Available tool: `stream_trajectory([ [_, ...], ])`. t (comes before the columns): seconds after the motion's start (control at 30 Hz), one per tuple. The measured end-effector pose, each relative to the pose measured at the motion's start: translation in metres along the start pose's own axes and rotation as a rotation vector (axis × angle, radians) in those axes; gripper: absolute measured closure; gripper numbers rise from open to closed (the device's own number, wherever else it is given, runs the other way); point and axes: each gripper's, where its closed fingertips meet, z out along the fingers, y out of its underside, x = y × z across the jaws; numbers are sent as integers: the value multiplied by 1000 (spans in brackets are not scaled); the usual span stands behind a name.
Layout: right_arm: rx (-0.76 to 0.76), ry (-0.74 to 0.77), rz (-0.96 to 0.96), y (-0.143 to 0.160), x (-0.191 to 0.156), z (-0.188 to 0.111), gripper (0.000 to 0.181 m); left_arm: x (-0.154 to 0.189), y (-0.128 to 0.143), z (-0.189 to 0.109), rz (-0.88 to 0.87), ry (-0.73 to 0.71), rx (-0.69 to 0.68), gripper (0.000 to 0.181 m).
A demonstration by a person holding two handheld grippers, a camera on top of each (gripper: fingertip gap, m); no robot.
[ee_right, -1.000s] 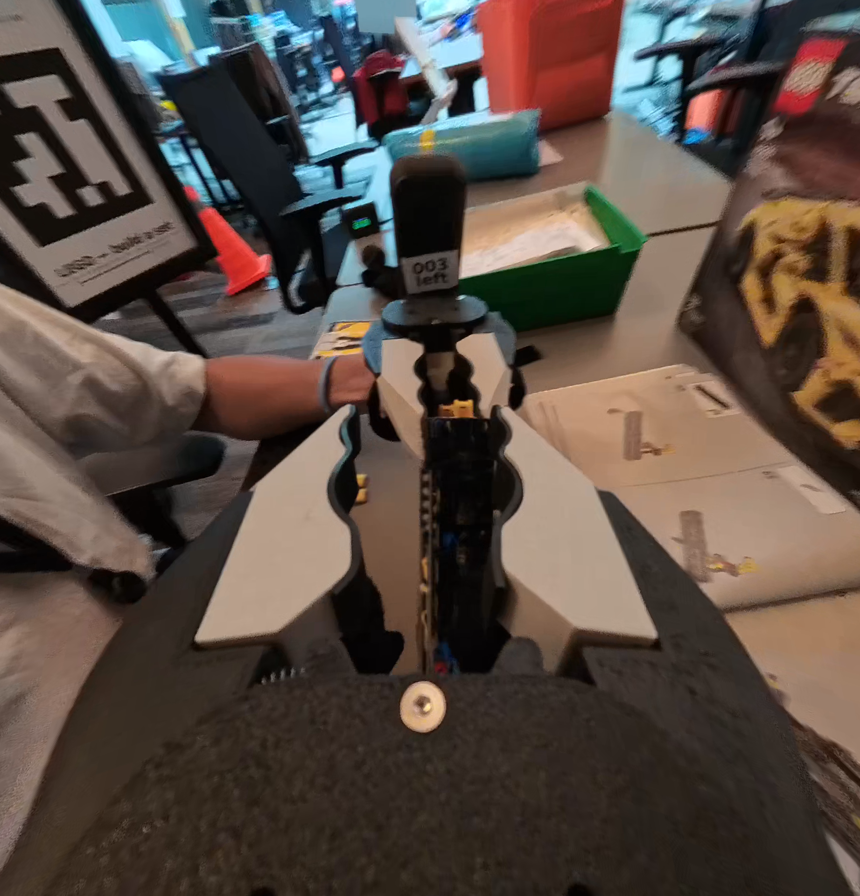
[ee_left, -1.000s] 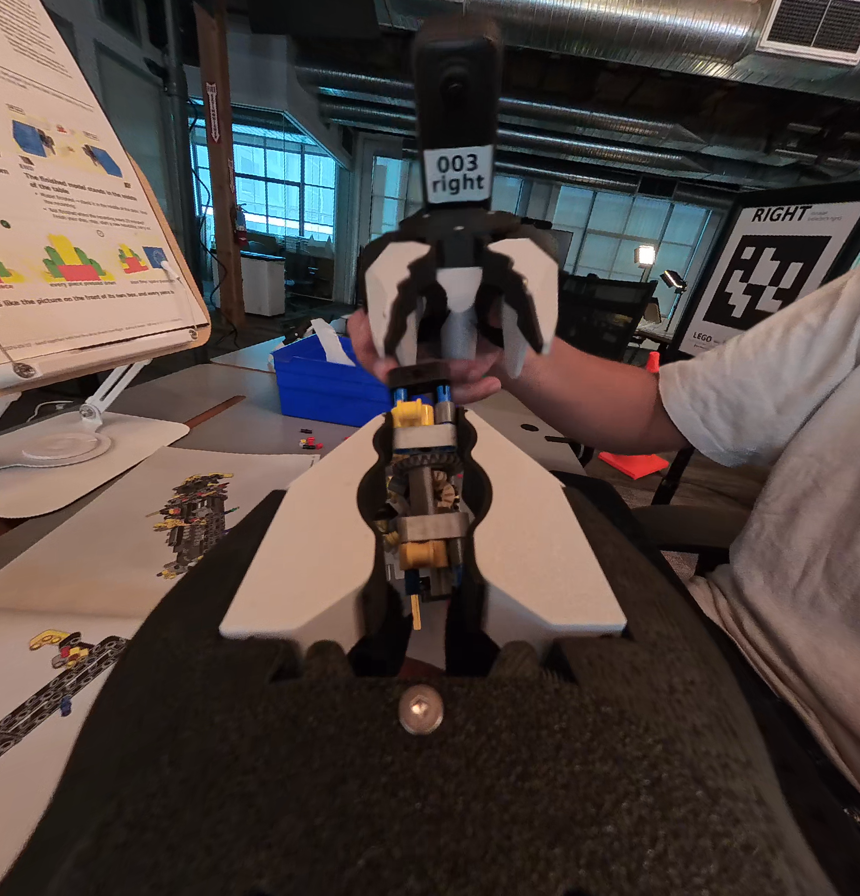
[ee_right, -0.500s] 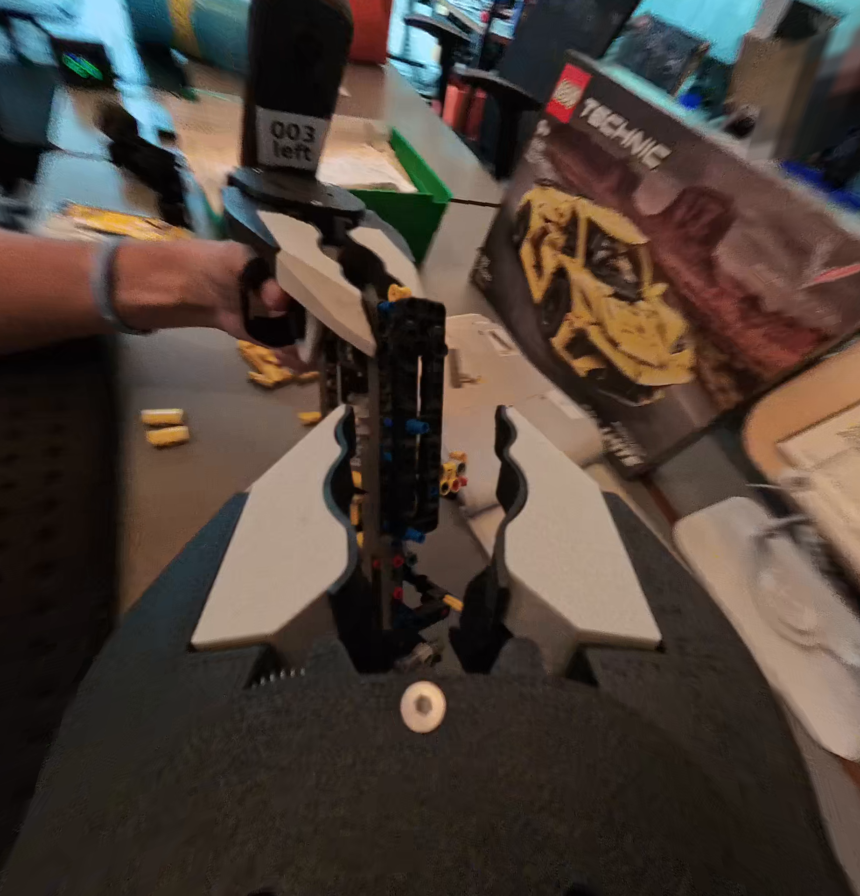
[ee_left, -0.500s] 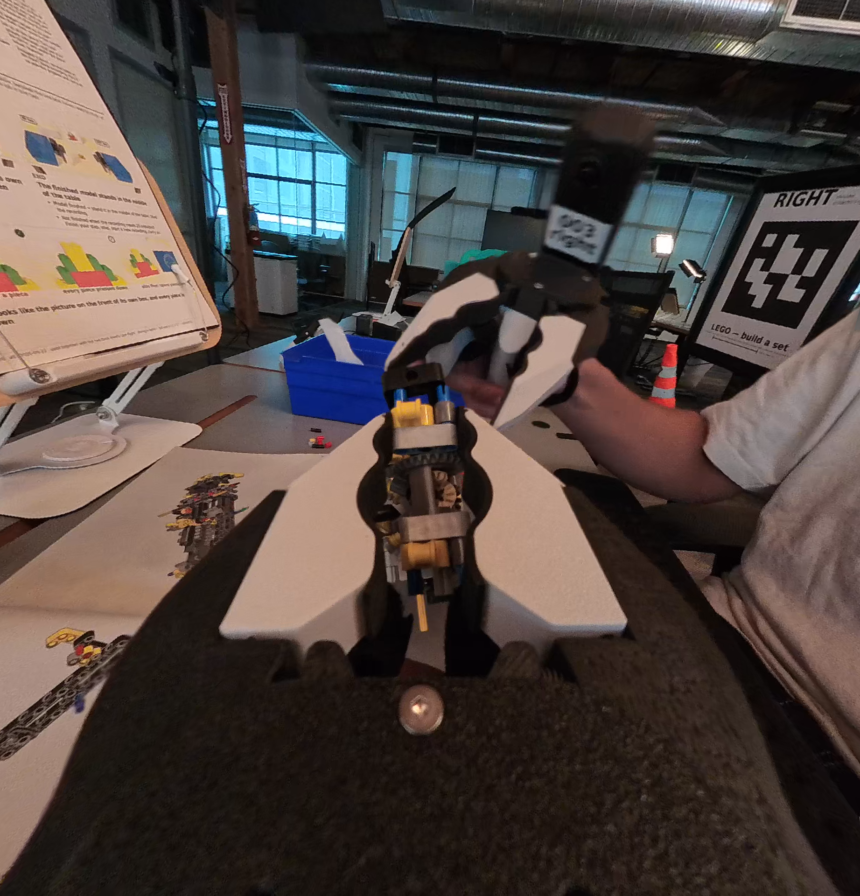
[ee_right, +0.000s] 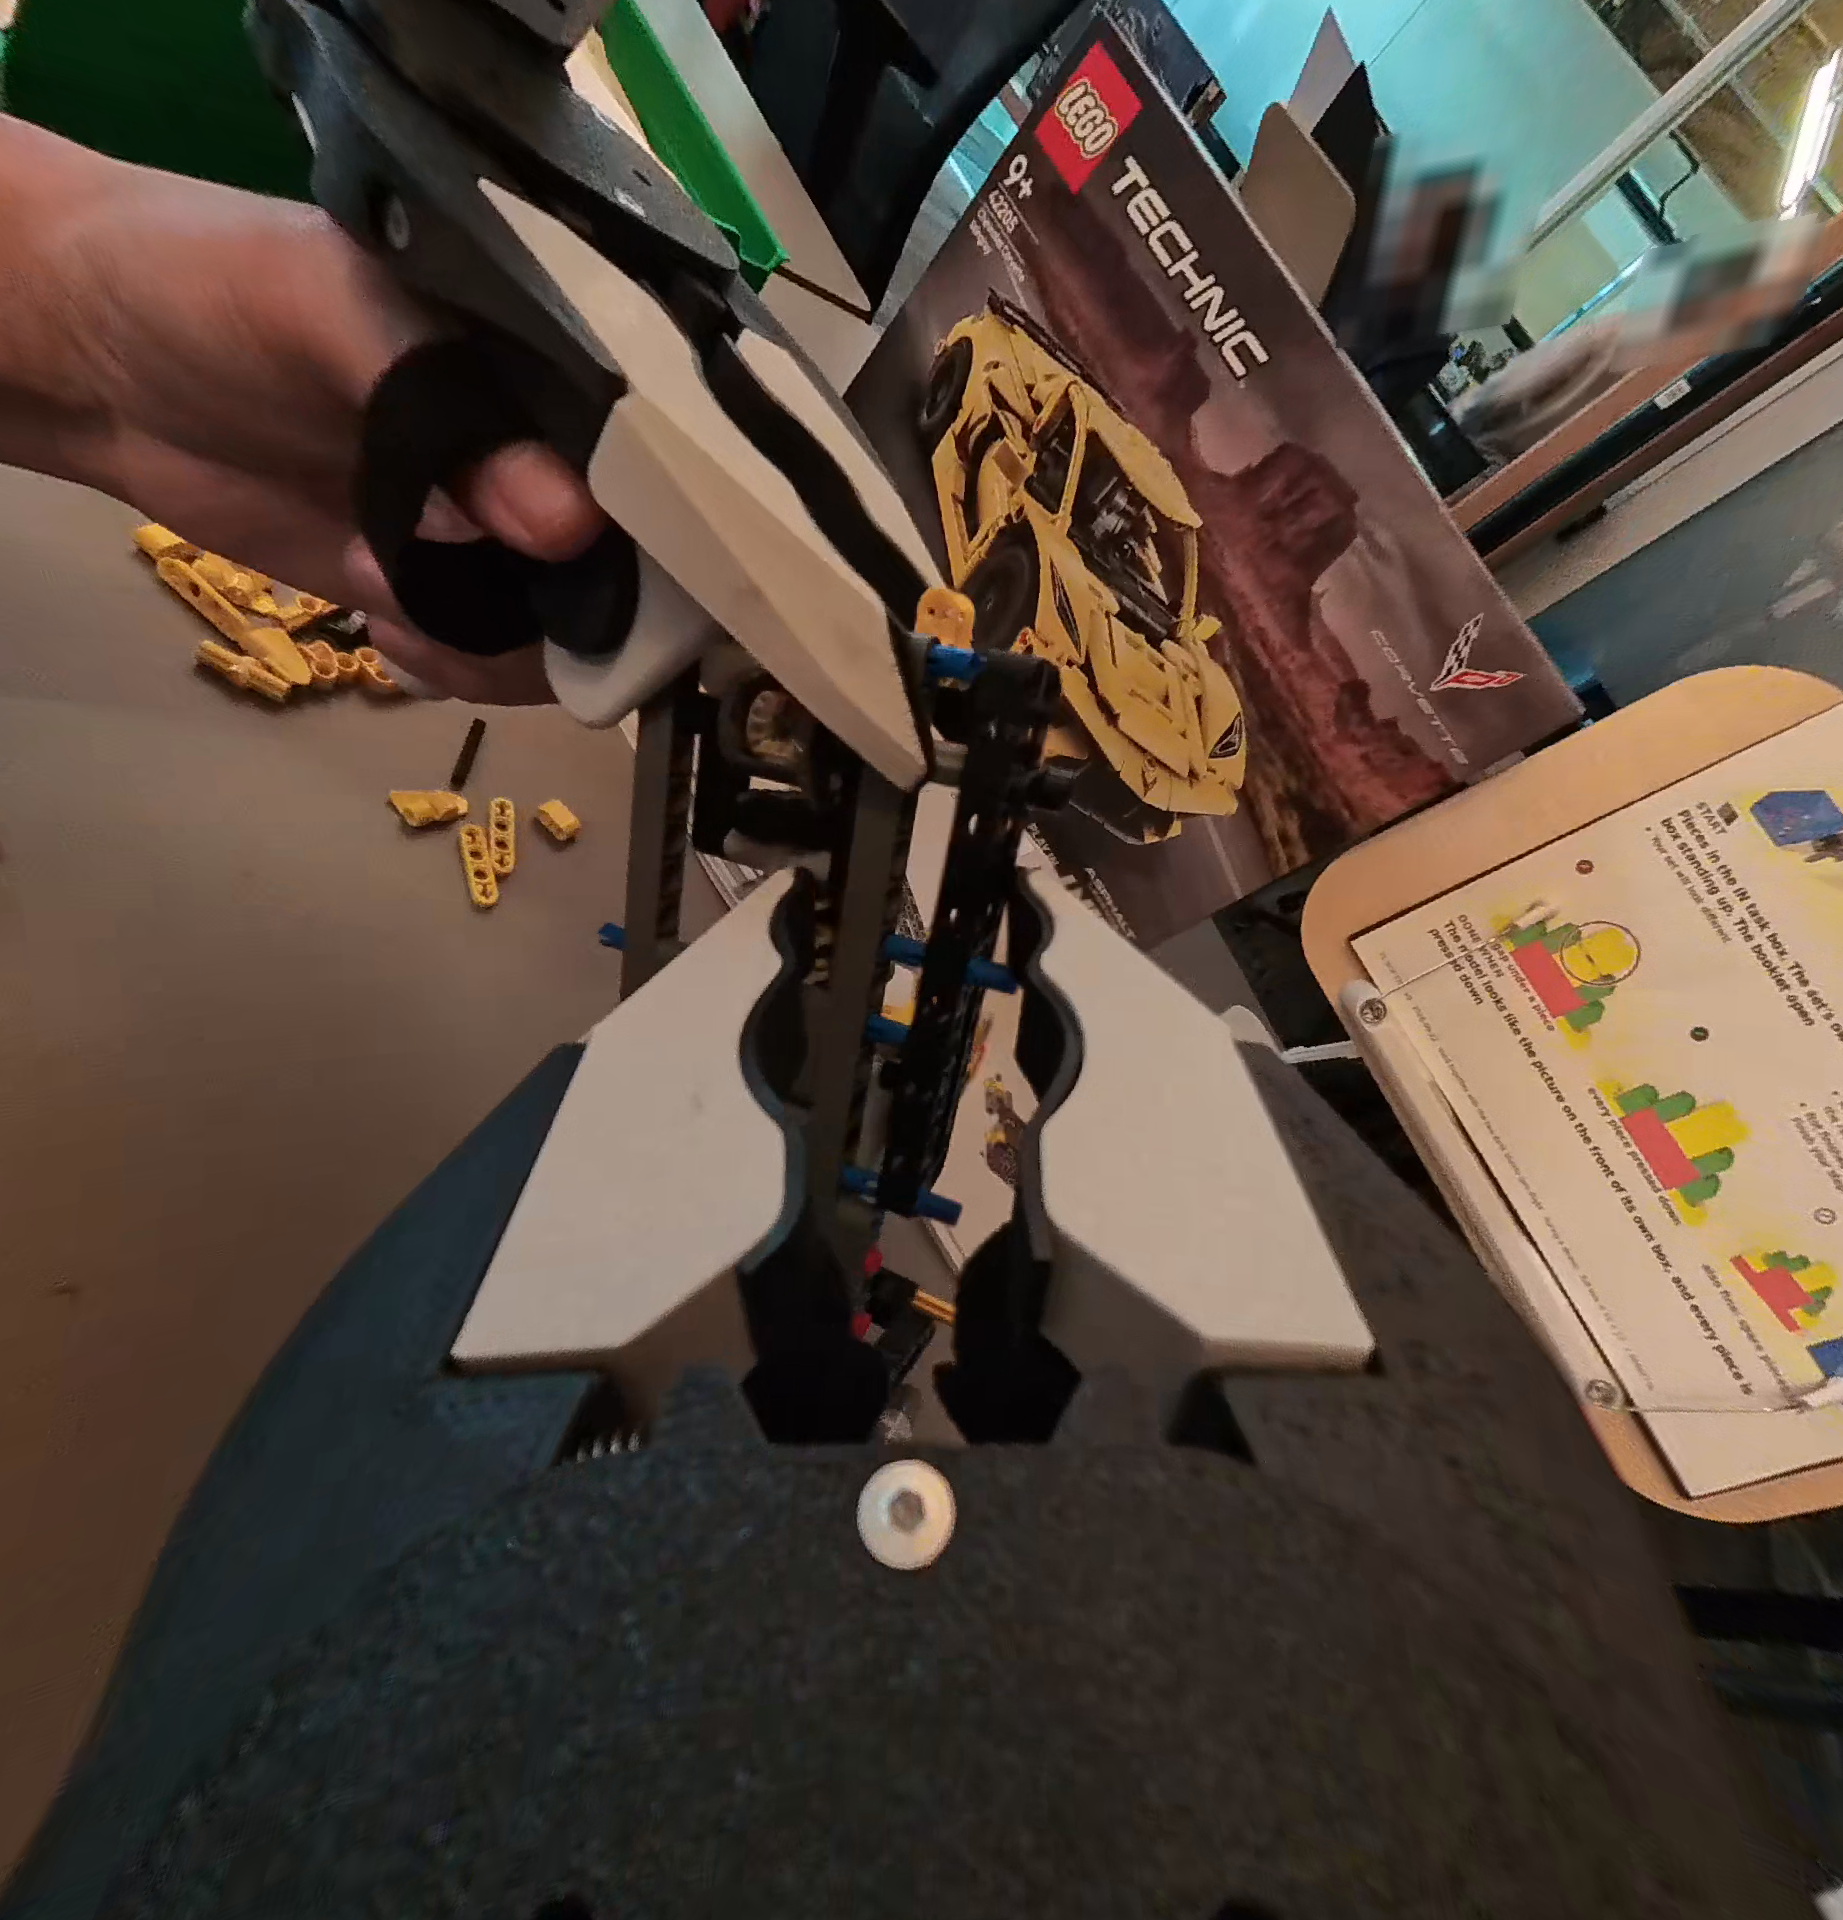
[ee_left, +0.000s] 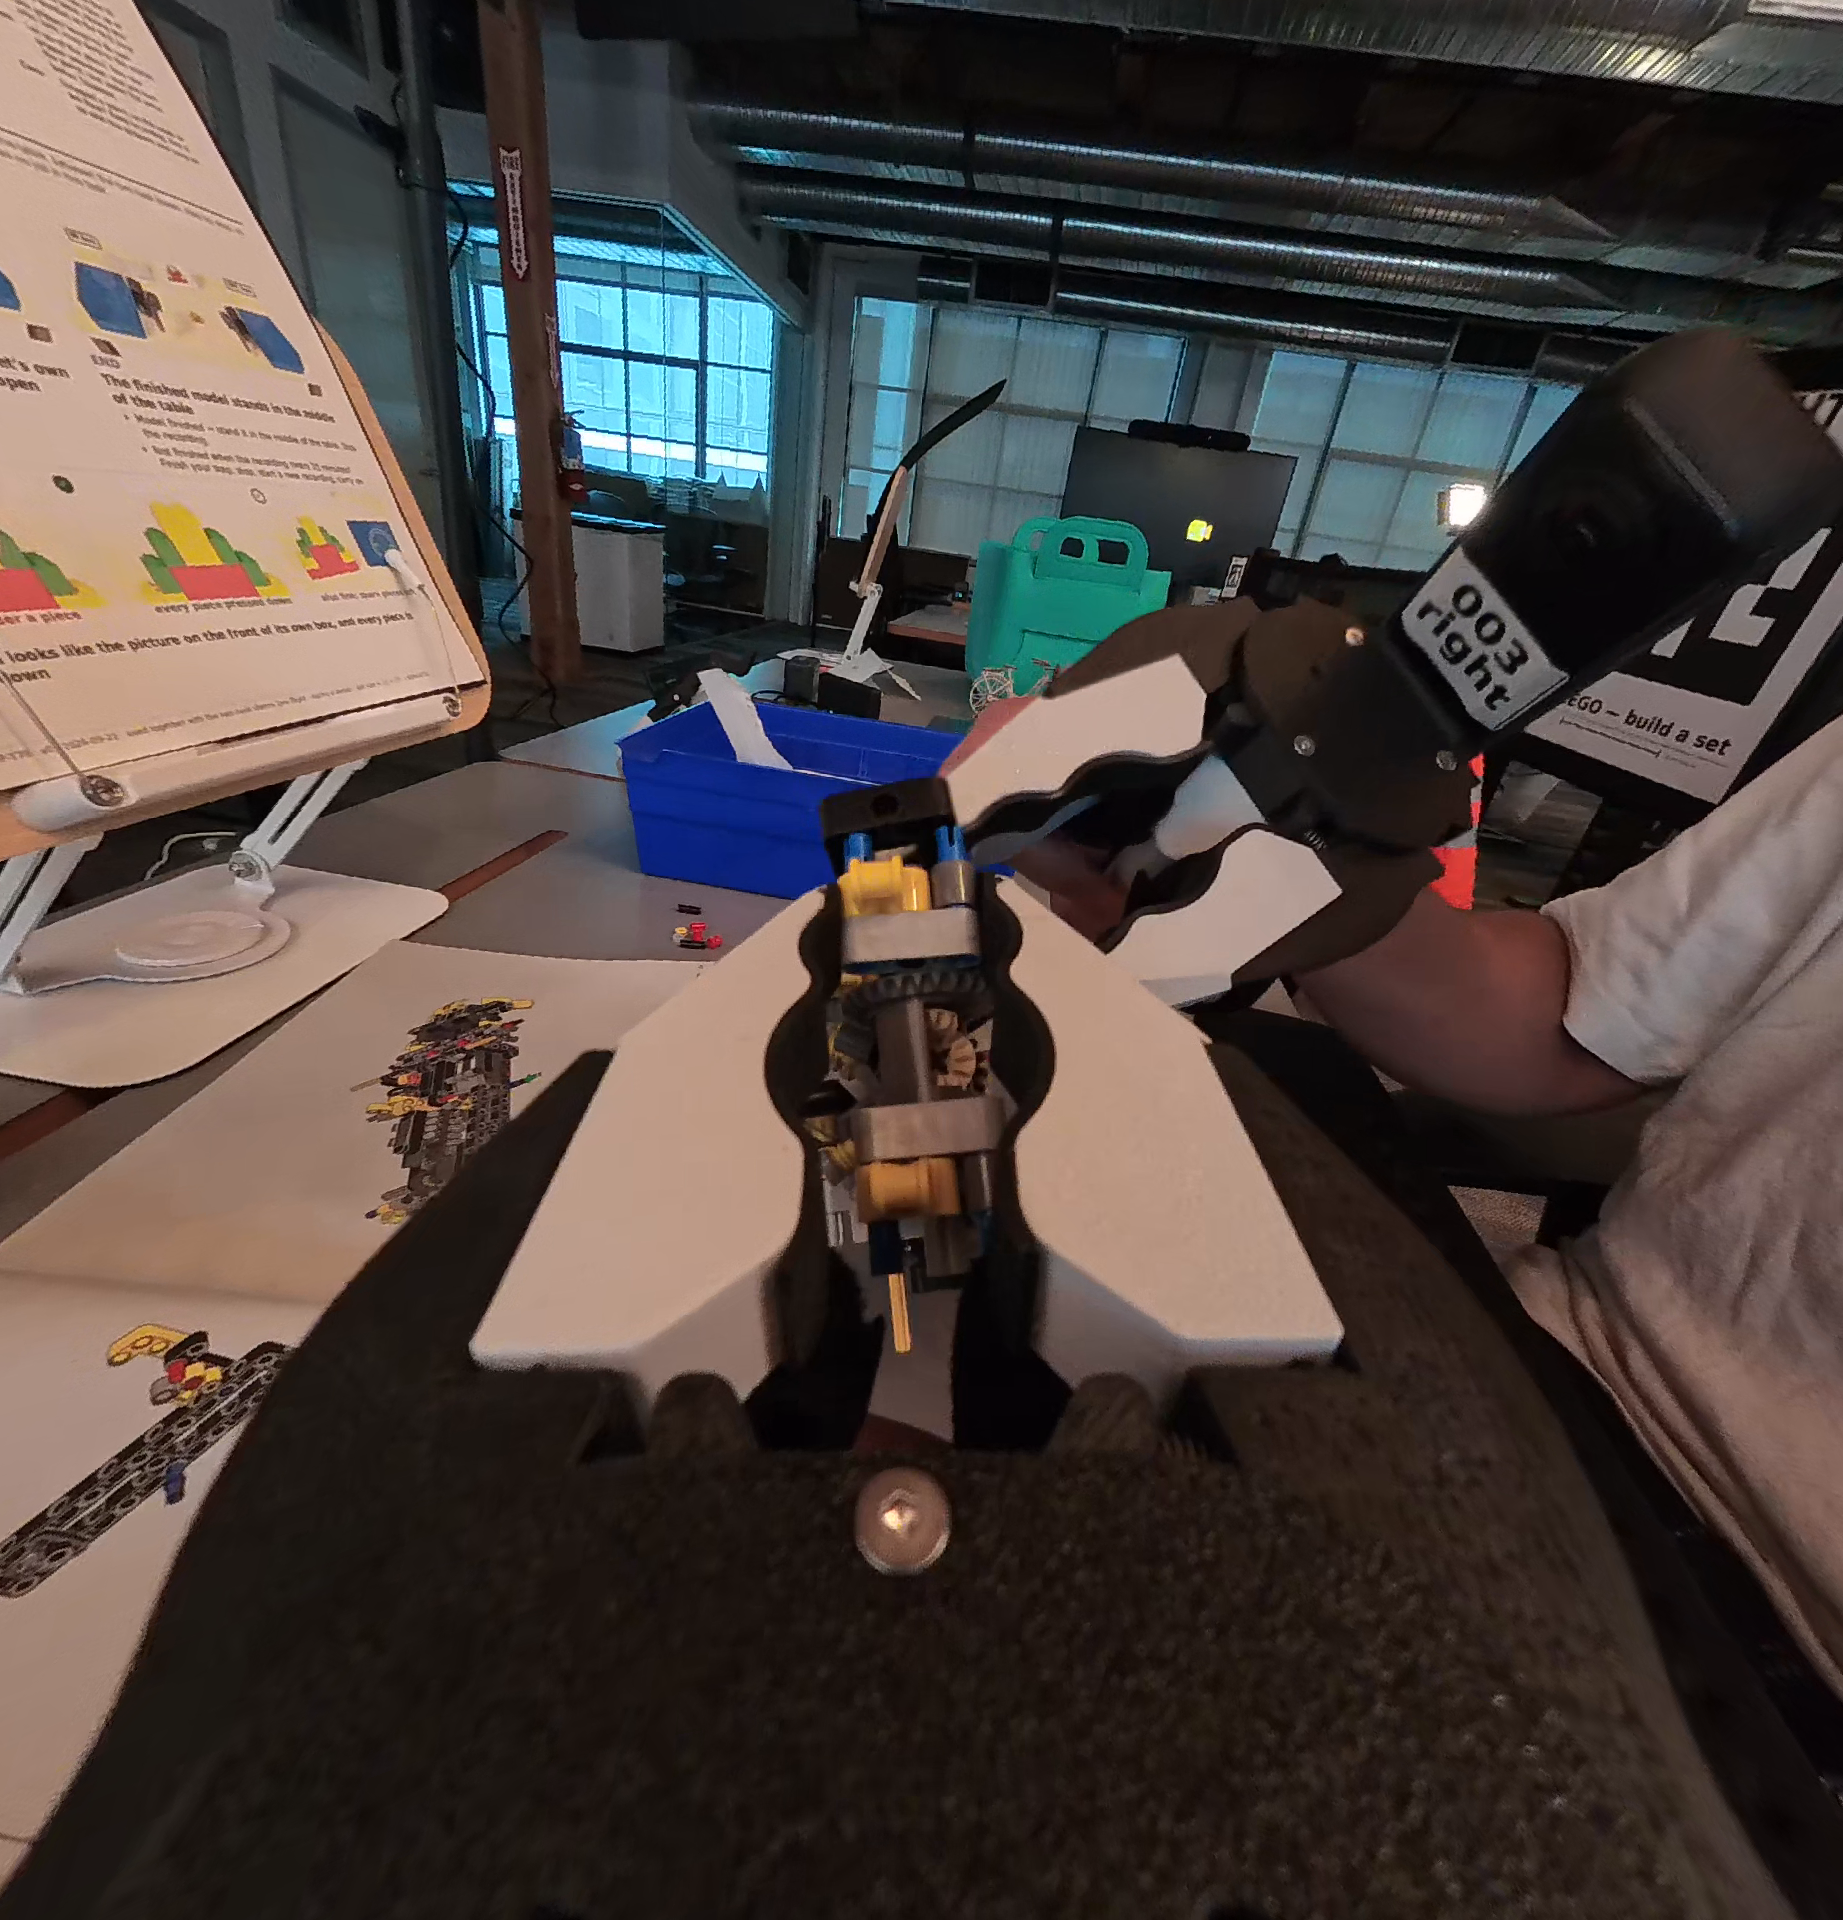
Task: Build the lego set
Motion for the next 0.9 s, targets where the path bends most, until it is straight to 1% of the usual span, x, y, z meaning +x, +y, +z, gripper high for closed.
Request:
stream_trajectory([
  [0.3,-35,95,-16,1,2,0,147,-3,-1,3,-23,-42,-8,156],
  [0.43,-69,116,0,0,1,-1,144,-1,-2,4,-4,-60,-18,156],
  [0.5,-70,122,-22,-1,1,-2,144,-1,-3,4,1,-60,-12,156],
  [0.6,-54,97,-6,-1,2,-2,143,0,-3,4,3,-52,-7,156],
  [0.7,-6,19,50,-6,-2,-8,132,2,-3,5,12,-44,-6,156],
  [0.8,55,5,112,-13,12,-22,129,-1,-3,4,5,-52,-3,156],
  [0.83,53,21,93,-13,17,-23,129,-1,-3,4,1,-54,-2,156],
  [0.9,24,80,-27,-15,18,-22,129,-1,-3,5,-6,-58,-3,156],
])
